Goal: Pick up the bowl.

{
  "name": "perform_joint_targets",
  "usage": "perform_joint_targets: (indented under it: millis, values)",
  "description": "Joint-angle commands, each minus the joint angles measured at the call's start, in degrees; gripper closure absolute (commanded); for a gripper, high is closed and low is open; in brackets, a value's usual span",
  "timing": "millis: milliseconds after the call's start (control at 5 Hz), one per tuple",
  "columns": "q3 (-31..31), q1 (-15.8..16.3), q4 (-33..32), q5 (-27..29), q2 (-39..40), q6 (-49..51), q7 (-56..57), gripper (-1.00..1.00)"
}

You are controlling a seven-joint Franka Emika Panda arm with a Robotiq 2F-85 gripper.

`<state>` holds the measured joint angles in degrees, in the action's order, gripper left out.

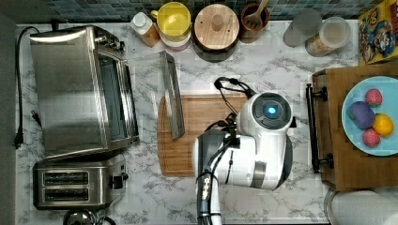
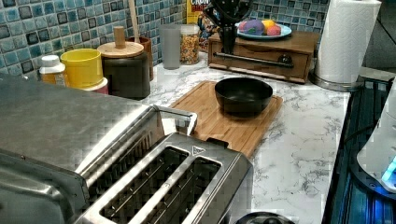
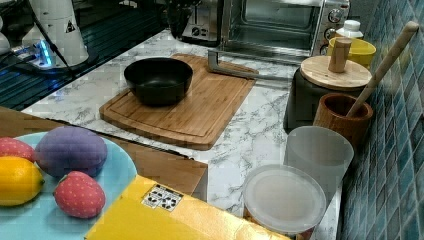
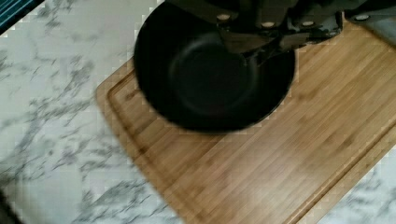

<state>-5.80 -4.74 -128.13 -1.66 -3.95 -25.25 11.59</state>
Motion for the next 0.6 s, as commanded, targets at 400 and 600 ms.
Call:
perform_joint_targets:
  millis: [400,600]
  values:
    - [-1.18,-3.54,-11.63,-4.59,-6.53,-3.02,9.84,0.00]
    - [-3.20,-4.20,-14.51,-4.47,-7.31,-5.21,12.53,0.00]
